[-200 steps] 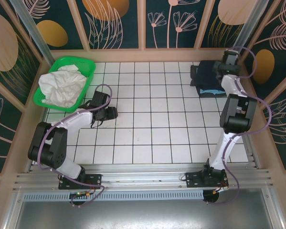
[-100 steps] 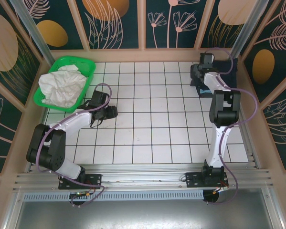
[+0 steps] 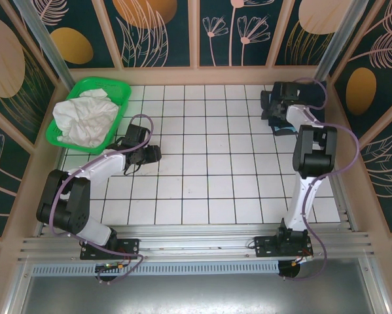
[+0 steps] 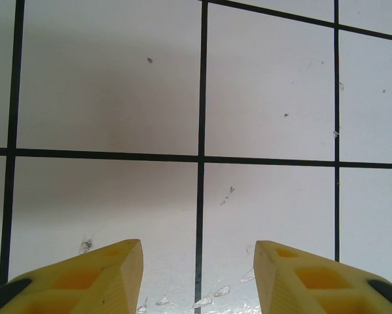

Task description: Fold and stack the t-shirts

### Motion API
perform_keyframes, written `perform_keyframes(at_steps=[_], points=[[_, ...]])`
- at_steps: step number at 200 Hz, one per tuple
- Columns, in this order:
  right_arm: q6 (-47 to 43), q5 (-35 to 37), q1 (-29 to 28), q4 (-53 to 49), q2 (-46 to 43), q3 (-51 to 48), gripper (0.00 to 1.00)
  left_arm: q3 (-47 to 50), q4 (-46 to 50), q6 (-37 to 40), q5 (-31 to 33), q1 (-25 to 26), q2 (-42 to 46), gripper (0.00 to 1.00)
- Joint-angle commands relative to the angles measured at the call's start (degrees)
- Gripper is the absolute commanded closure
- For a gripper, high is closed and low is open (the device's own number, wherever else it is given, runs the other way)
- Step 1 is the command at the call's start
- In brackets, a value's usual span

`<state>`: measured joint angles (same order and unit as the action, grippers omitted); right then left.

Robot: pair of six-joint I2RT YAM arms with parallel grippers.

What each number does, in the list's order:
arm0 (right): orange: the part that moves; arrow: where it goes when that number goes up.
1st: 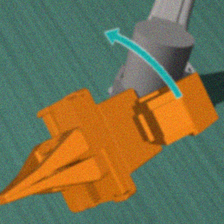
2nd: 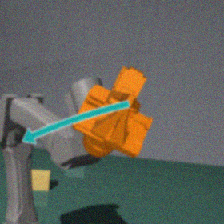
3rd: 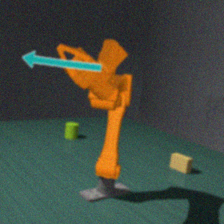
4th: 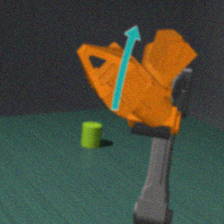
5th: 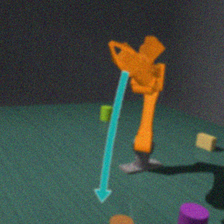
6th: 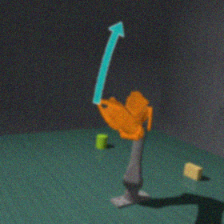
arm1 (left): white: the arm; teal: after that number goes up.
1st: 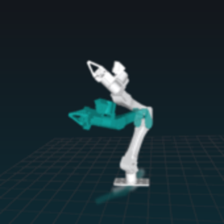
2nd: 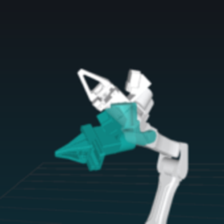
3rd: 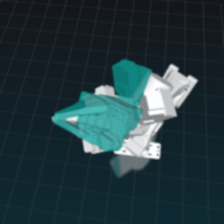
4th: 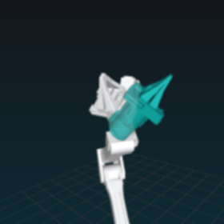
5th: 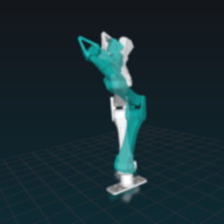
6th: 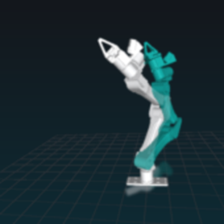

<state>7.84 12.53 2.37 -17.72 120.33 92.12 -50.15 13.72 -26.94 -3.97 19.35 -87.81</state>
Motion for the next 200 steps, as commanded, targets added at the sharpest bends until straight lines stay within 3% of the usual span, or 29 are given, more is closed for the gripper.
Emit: perform_keyframes(at_steps=[1,49,104,145,175,200], points=[[-0.3,1.9,-1.2,-2.9,-5.7,-1.3,0.17,-0.4,0.0,1.2,0.2,-0.1,-0.1,0.52],[-6.5,1.5,-5.3,0.6,-5.2,-1.4,0.16,0.5,-1.1,1.2,-0.3,-0.1,-0.3,0.52],[-7.9,10.1,-7.1,-6.9,2.3,3.6,0.19,1.1,-1.4,2.1,0.1,-0.1,-0.3,0.52],[-8.3,13.0,-7.9,-9.6,3.0,3.9,0.37,0.8,-1.4,2.5,0.3,-0.1,-1.2,0.52],[-9.3,14.8,-8.1,-12.1,3.7,4.6,0.67,1.0,-1.7,2.5,0.2,-0.1,-1.4,0.52],[-10.1,15.0,-8.1,-11.5,1.5,3.0,0.82,0.8,-1.8,2.6,0.0,-0.1,-1.7,0.53]])
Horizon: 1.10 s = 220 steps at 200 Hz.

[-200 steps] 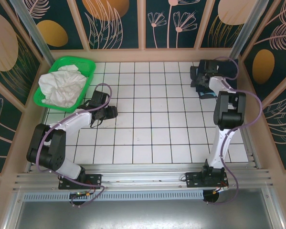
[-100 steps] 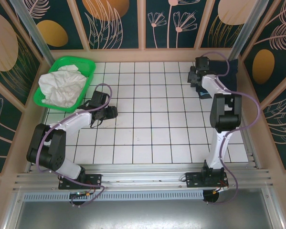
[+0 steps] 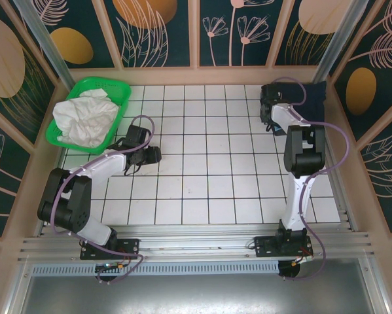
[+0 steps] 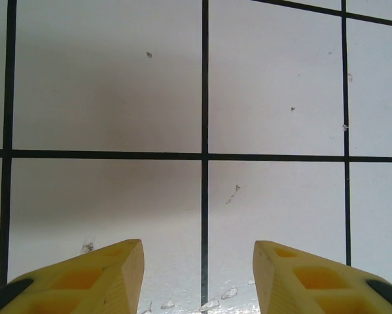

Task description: Fold and stack the t-shirts

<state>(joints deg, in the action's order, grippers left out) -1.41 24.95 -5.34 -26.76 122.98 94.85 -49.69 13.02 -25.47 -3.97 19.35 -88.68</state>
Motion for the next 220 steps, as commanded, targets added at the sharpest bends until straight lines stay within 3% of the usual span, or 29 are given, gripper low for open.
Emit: perform_keyframes(at_steps=[1,40,81,115,130,159,189,220], points=[[-1.0,2.6,-0.4,-2.4,-1.3,0.2,0.83,0.4,-1.1,1.1,0.0,-0.1,-0.9,0.53],[-3.4,1.2,-0.2,-2.3,-5.5,-3.4,0.99,0.1,-1.2,1.3,0.0,-0.1,-1.6,0.53],[-4.7,-5.8,2.6,1.7,-12.9,-12.6,1.00,0.2,-1.4,1.5,-0.2,-0.1,-2.2,0.53],[-3.3,-8.4,3.1,0.4,-11.2,-13.1,1.00,0.2,-1.5,1.6,-0.2,-0.1,-2.6,0.53],[-2.0,-7.6,2.5,-2.7,-9.8,-11.3,0.96,0.4,-1.6,1.7,-0.3,-0.1,-2.6,0.53],[1.3,-3.9,-0.4,-3.6,-13.4,-7.7,0.61,0.4,-1.3,2.1,0.3,-0.1,-2.8,0.53],[5.6,-2.6,-2.2,-1.7,-10.4,0.4,0.51,-0.4,-1.5,1.9,-0.3,-0.1,-3.8,0.53],[5.9,6.2,-3.1,-2.1,0.6,13.0,0.49,-0.3,-1.4,2.2,-0.1,-0.1,-3.8,0.52]])
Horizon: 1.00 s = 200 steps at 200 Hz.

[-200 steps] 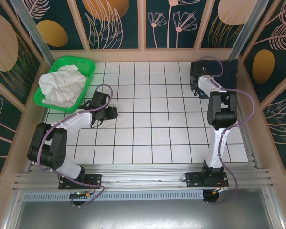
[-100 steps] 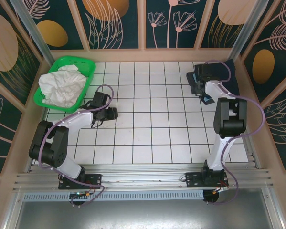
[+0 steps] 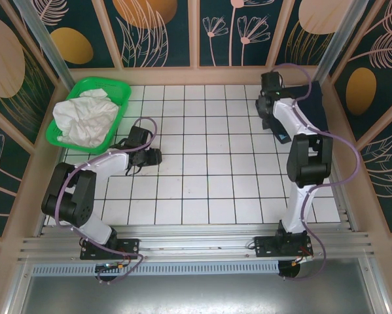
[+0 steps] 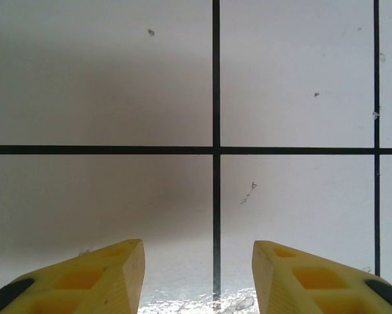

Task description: Fold and stack the t-shirts

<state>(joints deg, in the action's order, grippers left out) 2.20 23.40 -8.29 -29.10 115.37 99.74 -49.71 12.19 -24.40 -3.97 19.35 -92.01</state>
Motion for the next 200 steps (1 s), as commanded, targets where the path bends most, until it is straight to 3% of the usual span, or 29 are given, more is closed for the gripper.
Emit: perform_keyframes(at_steps=[1,67,125,200], points=[[2.3,7.9,-0.2,0.2,8.6,8.5,0.49,-0.3,-0.5,1.1,-0.1,-0.1,-0.5,0.52],[-4.7,11.7,1.0,-3.4,31.5,39.8,0.47,-1.0,0.1,1.5,-0.4,-0.1,-1.8,0.52],[-6.3,9.9,2.1,0.6,33.7,34.9,0.46,-1.3,0.8,1.7,0.0,-0.1,-2.1,0.52],[-6.8,7.6,3.8,-0.3,34.8,36.3,0.77,-1.3,1.3,1.9,0.4,-0.1,-1.9,0.53]])
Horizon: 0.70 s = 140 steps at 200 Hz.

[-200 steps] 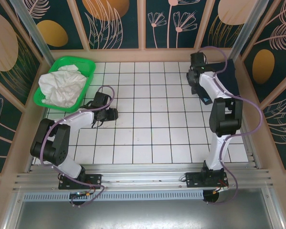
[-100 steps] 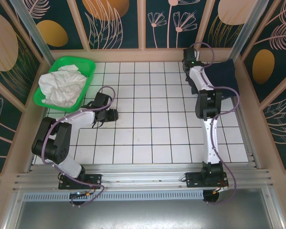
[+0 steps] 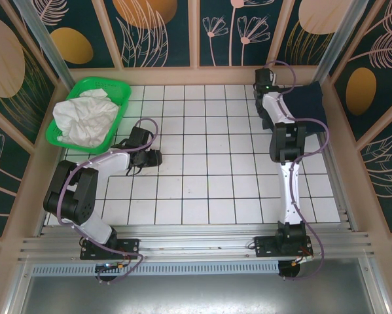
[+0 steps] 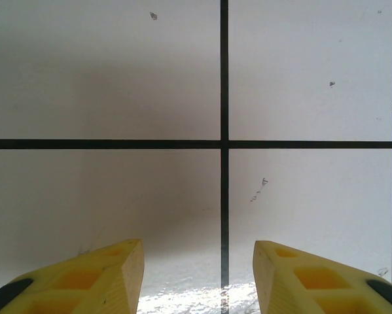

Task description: Fold and stack the t-shirts

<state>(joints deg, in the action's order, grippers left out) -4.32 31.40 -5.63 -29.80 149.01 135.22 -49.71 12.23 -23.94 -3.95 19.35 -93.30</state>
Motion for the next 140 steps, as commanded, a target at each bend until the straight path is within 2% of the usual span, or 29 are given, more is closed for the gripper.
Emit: perform_keyframes(at_steps=[1,35,59,97,140], points=[[-0.3,-0.4,1.1,0.2,1.2,0.9,0.78,-1.3,1.3,1.4,0.4,-0.1,-0.6,0.53],[0.3,-1.6,0.4,-0.9,-1.0,2.0,0.95,-1.3,1.5,1.4,0.5,-0.1,-0.4,0.53],[-0.5,-1.4,-1.2,2.0,-6.7,-2.0,1.00,-1.5,1.4,1.3,0.3,-0.1,-0.6,0.53],[-1.7,-4.0,-2.0,11.0,-16.5,-15.5,1.00,-1.2,1.5,1.5,0.5,-0.1,-0.7,0.54],[-4.6,-8.7,-2.1,17.8,-20.2,-27.3,1.00,-1.7,1.4,1.4,0.3,-0.1,-1.0,0.54]])
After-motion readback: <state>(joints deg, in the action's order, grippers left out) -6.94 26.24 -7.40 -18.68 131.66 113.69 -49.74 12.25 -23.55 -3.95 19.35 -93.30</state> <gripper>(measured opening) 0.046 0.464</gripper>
